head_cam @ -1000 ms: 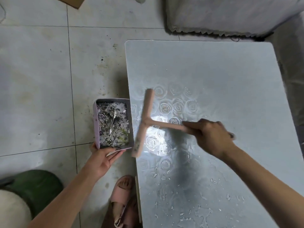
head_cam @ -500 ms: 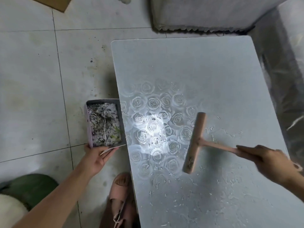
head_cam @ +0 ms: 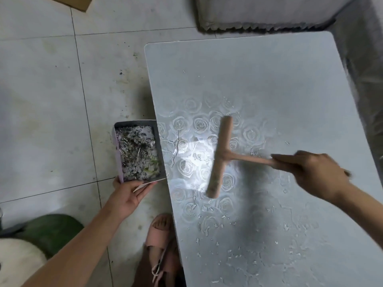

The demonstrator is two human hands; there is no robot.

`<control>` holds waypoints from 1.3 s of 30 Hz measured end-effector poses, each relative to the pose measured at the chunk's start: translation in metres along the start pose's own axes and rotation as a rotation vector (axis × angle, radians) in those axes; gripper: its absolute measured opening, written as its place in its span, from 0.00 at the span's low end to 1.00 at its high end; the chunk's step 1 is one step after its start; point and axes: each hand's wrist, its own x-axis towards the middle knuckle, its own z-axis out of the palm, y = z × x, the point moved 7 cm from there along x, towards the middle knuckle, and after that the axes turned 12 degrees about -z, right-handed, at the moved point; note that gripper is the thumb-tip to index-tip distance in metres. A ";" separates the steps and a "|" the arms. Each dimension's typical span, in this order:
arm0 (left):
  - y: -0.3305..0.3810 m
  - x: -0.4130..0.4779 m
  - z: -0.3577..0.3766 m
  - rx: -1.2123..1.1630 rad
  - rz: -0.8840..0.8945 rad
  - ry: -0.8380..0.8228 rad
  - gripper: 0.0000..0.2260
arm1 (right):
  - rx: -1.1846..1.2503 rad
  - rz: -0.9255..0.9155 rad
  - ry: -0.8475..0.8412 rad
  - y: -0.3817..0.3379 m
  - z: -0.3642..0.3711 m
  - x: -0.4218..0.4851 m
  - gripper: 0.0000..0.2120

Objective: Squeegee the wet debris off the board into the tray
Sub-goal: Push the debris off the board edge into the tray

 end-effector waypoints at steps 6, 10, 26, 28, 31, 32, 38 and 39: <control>0.001 0.002 -0.002 -0.010 0.011 0.020 0.31 | 0.032 -0.070 -0.003 -0.056 0.017 0.032 0.23; 0.005 0.001 -0.009 0.019 0.067 0.090 0.24 | -0.038 -0.222 0.033 -0.131 0.035 0.080 0.20; -0.010 -0.069 -0.013 -0.047 -0.009 -0.063 0.32 | 0.136 0.265 -0.047 0.019 0.044 -0.094 0.16; -0.015 -0.090 -0.006 -0.008 -0.001 -0.066 0.33 | 0.141 0.324 -0.062 0.036 0.050 -0.119 0.16; -0.023 -0.121 0.013 0.071 0.015 -0.073 0.28 | 0.133 0.396 -0.116 0.057 0.062 -0.152 0.17; -0.027 -0.129 0.020 0.102 0.022 -0.076 0.27 | 0.125 0.404 -0.124 0.064 0.061 -0.163 0.17; -0.056 -0.162 0.050 0.291 0.039 -0.054 0.31 | 0.110 0.505 -0.076 0.123 0.048 -0.230 0.15; -0.059 -0.165 0.052 0.304 0.019 -0.057 0.30 | 0.118 0.522 -0.092 0.134 0.054 -0.240 0.14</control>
